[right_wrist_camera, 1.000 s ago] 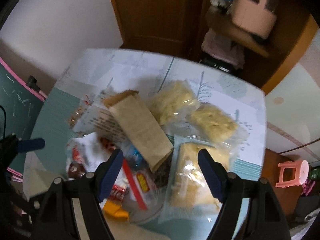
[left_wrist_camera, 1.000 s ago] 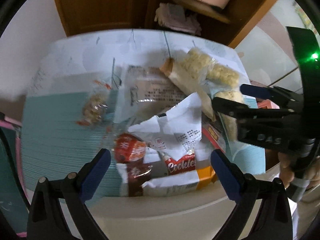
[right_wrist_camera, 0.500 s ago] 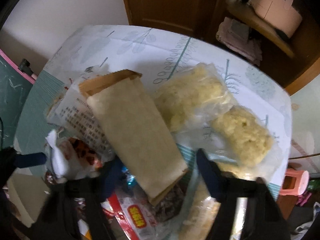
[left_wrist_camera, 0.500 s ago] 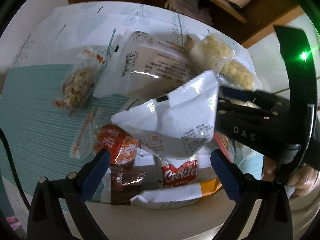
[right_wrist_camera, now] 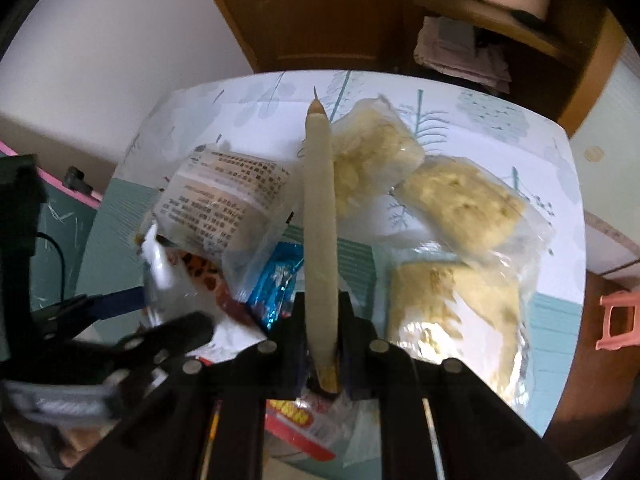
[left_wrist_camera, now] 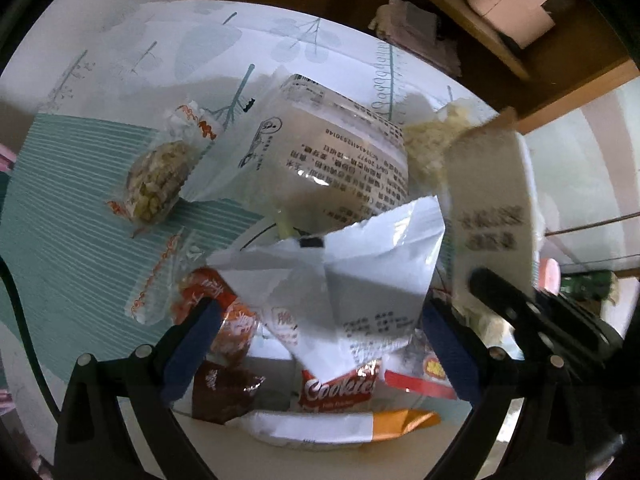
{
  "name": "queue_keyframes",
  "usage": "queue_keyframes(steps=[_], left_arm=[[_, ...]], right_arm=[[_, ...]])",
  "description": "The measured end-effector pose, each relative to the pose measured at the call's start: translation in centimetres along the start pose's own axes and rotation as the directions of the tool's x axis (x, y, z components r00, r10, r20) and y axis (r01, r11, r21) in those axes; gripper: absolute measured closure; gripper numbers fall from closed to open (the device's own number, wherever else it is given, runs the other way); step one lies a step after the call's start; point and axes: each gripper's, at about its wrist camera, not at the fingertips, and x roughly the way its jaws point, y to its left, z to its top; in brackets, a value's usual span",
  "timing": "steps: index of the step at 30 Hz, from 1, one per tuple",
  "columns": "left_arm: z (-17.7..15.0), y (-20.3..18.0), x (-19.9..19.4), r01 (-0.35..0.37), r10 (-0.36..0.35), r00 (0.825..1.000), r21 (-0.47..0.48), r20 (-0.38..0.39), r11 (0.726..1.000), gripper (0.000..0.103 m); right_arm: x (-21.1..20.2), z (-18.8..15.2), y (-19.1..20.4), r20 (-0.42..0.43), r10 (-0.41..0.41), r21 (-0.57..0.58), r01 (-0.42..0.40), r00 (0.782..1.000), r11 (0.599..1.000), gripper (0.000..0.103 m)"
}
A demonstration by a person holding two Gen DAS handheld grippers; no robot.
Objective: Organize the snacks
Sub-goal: 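Grasp the white snack pack with the left gripper while the right grasps the brown paper biscuit pack, then carry both packs over the white tray and release them inside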
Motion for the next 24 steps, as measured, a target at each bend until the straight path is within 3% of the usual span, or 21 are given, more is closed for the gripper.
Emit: queue_keyframes(steps=[2, 4, 6, 8, 11, 16, 24], left_arm=[[-0.2, -0.7, 0.3, -0.037, 0.037, 0.999, -0.001, 0.010, 0.999, 0.008], [-0.2, -1.1, 0.0, -0.071, 0.071, 0.997, 0.007, 0.036, 0.997, 0.024], [-0.1, -0.8, -0.4, -0.044, 0.043, 0.998, 0.015, 0.051, 0.999, 0.037], [-0.3, -0.6, -0.5, -0.003, 0.003, 1.000, 0.004, 0.025, 1.000, 0.056], [-0.5, -0.2, -1.1, -0.006, 0.004, 0.999, 0.026, 0.051, 1.000, 0.063], [-1.1, -0.5, -3.2, 0.010, -0.019, 0.995, 0.099, 0.097, 0.995, 0.065], [-2.8, -0.3, -11.3, 0.050, -0.097, 0.977, 0.239, 0.190, 0.970, 0.066]], right_arm=[[-0.8, -0.5, 0.0, 0.015, -0.005, 0.017, 0.005, 1.000, 1.000, 0.090], [-1.6, -1.0, -0.2, 0.026, -0.005, 0.035, 0.004, 1.000, 0.999, 0.090], [-2.3, -1.3, -0.6, 0.040, -0.007, 0.051, 0.004, 0.999, 0.999, 0.090], [-3.2, -1.4, -0.5, 0.052, -0.009, 0.062, 0.005, 0.999, 0.998, 0.090], [-4.3, -2.2, -0.3, 0.071, -0.022, 0.073, 0.017, 0.997, 0.997, 0.090], [-6.4, -3.6, 0.8, 0.110, -0.049, 0.099, 0.038, 0.993, 0.994, 0.090], [-11.4, -6.3, 3.6, 0.200, -0.118, 0.142, 0.090, 0.973, 0.986, 0.090]])
